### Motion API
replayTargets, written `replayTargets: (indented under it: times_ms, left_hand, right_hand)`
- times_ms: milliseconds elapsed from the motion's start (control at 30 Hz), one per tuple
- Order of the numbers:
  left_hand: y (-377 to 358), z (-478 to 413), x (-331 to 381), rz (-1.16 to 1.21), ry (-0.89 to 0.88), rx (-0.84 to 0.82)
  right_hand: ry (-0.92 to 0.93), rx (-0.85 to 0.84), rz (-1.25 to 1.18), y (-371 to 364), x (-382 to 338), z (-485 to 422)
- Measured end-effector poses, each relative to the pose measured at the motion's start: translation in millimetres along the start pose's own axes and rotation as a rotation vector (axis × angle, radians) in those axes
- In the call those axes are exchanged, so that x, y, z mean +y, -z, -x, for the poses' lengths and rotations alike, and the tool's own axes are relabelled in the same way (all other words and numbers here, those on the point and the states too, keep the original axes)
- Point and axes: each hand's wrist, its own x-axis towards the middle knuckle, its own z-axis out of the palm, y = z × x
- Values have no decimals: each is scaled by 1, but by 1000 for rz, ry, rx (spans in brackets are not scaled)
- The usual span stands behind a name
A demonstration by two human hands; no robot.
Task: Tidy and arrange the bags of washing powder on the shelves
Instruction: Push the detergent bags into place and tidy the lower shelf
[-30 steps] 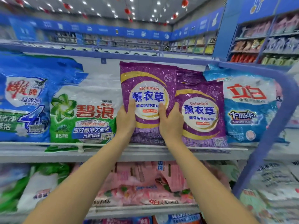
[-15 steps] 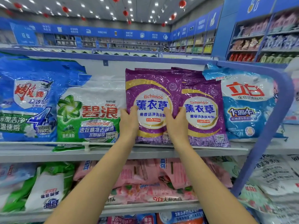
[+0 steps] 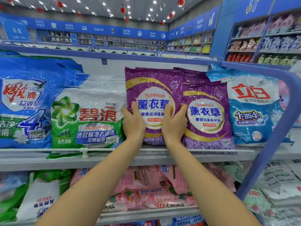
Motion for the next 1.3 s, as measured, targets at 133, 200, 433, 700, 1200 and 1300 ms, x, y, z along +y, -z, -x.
replayTargets:
  times_ms: [133,200,433,700,1200,1300]
  left_hand:
    - [10,3,2,0,-1,-91]
    - [20,8,0,-38,-46,-157]
    - [34,25,6,-191,-257,-175]
    - [50,30,-5,-800,-972,-284]
    - [45,9,-13,-1155,-795,-490]
    - [53,12,-5,-1017,-808,-516]
  right_hand:
    - [20,-82,-7,9,-1,1]
    - [66,-144,24,20,3,4]
    - [128,-265,72,46,2,7]
    - [627,-365,423,60,16,9]
    - [521,-548,830,51,20,3]
    - [517,-525,806,54,17,4]
